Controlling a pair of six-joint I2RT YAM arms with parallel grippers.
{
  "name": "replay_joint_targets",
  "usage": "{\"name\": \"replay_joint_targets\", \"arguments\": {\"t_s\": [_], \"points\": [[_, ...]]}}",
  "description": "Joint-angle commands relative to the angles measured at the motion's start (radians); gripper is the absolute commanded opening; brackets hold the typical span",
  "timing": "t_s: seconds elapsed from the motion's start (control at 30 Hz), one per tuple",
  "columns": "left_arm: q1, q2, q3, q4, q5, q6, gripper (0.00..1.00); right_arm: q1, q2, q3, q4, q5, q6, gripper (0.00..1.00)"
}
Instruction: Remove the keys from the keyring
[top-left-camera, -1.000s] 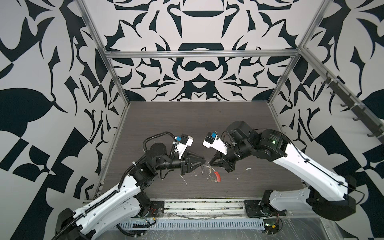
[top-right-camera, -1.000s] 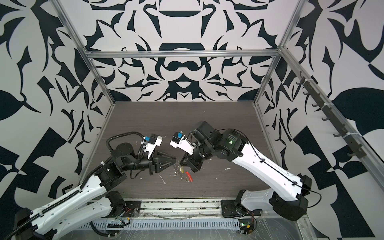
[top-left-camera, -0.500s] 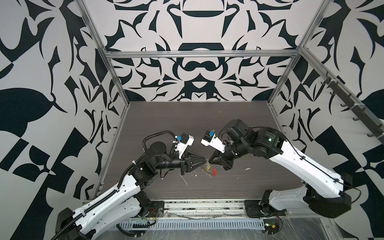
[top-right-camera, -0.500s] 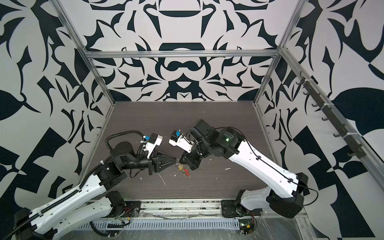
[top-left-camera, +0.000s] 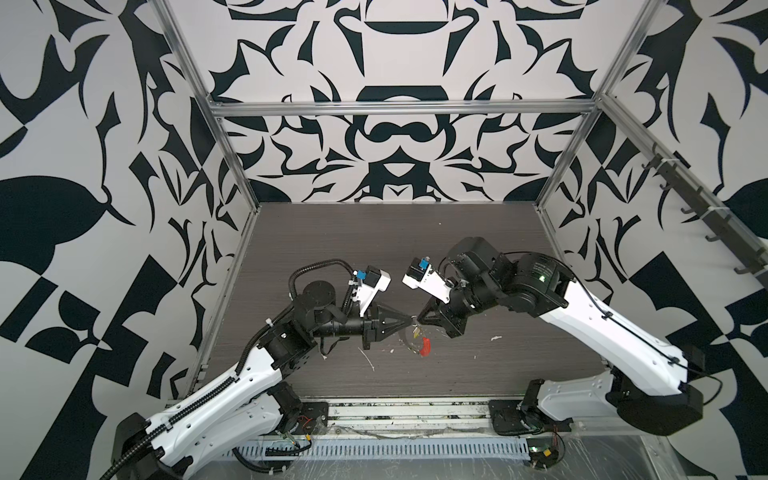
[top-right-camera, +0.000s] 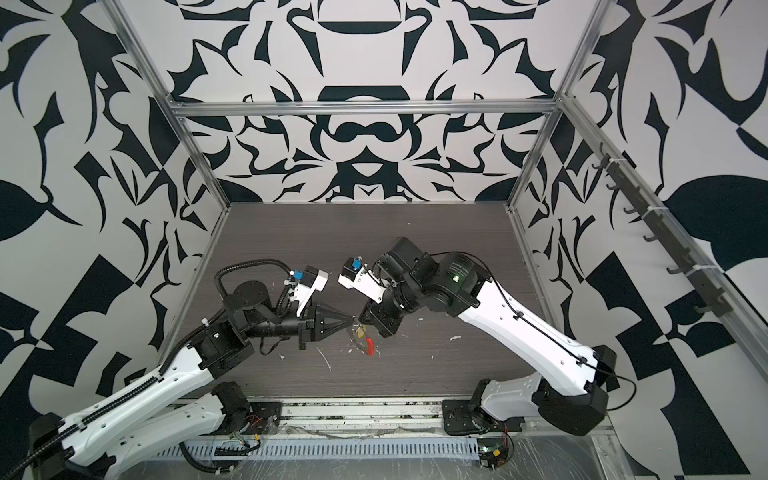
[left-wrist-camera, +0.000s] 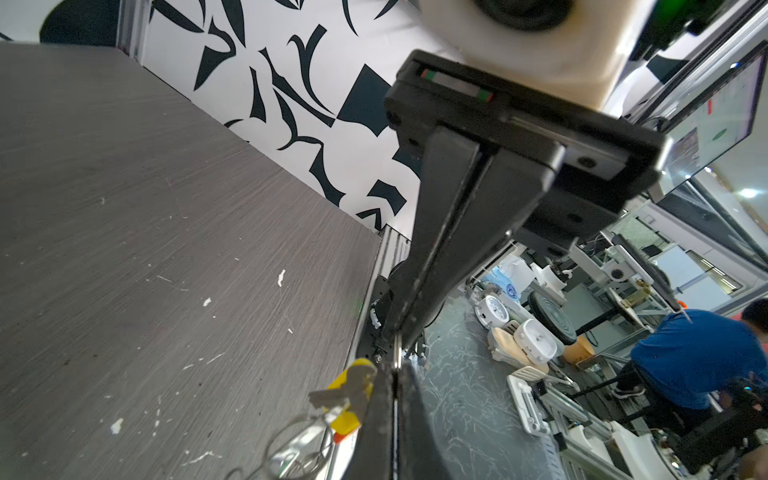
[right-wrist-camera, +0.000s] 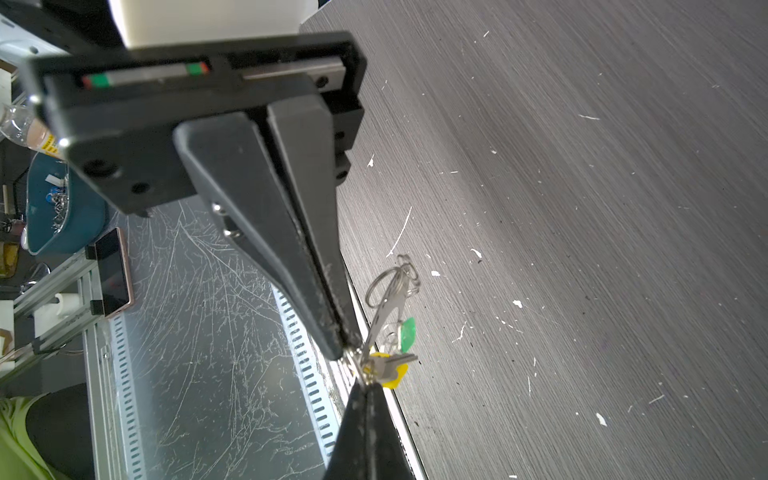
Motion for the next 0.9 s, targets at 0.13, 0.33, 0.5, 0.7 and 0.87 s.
{"name": "replay_joint_targets", "arguments": {"t_s": [0.13,0.33,0.5,0.7,0.87], "points": [[0.002,-0.017,0.024,0.008,-0.059,-0.001,0.00,0.016,-0.024,0.023,0.042,0.006,0.031,0.00],[0.002,-0.041,0.016,0.007,-0.127,0.000,0.00,0.027,-0.043,0.005,0.100,0.029,0.065,0.00],[0.002,-0.040,0.050,-0.061,-0.147,0.009,0.14,0.041,-0.046,0.018,0.101,0.072,0.066,0.00],[0.002,-0.052,0.096,-0.168,-0.166,0.041,0.15,0.060,-0.033,0.036,0.060,0.118,0.041,0.00],[0.002,-0.019,0.163,-0.280,-0.113,0.066,0.16,0.071,-0.023,0.037,0.045,0.130,0.024,0.00]]}}
